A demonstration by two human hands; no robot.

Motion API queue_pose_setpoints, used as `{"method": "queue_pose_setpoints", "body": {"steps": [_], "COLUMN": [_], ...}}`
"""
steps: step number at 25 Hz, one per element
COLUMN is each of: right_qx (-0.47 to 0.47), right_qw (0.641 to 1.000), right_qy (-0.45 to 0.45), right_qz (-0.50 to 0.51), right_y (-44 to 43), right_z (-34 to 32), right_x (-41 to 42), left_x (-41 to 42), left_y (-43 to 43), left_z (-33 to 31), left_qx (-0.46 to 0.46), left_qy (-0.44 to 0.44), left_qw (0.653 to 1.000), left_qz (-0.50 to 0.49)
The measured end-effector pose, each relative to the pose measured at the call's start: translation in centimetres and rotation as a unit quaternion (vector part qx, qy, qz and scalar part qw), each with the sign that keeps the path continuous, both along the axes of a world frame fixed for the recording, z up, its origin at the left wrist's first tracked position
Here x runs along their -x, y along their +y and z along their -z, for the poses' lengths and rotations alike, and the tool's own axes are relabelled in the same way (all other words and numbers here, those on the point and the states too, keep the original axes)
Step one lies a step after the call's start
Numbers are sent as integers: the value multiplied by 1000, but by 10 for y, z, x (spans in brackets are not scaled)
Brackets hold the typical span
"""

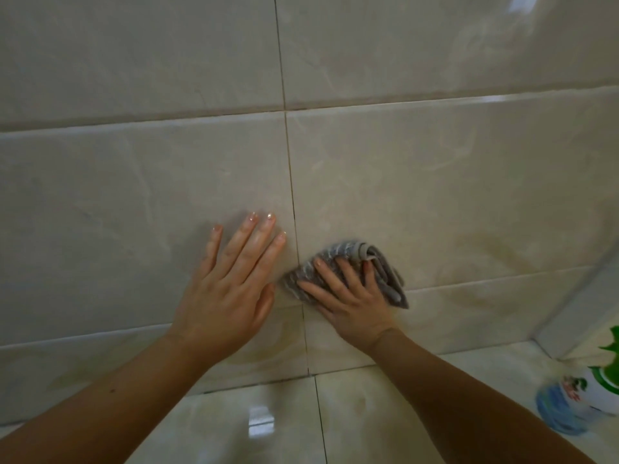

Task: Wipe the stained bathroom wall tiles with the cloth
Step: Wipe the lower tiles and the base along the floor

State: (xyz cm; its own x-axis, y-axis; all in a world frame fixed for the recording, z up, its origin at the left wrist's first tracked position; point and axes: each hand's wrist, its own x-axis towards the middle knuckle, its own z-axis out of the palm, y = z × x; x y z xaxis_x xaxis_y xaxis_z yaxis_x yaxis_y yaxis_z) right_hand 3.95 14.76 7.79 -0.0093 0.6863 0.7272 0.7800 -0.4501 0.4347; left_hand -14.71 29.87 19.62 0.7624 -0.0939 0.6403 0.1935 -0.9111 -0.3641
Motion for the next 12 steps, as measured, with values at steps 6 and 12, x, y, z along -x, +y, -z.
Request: {"method": "queue_pose_setpoints", "body": {"steps": [6,12], "right_qx": [-178,-389], "right_qw": [968,880], "right_qy": [142,239], "right_qz": [100,130], "right_y": [-60,0], "right_z": [-24,-93], "right_x": [-39,-19], "left_x": [1,-31], "left_y": [-2,-33], "left_z": [-3,-7], "left_qx": [-10,-10], "left_qy": [12,4], "left_qw": [1000,999], "left_qz": [4,38]}}
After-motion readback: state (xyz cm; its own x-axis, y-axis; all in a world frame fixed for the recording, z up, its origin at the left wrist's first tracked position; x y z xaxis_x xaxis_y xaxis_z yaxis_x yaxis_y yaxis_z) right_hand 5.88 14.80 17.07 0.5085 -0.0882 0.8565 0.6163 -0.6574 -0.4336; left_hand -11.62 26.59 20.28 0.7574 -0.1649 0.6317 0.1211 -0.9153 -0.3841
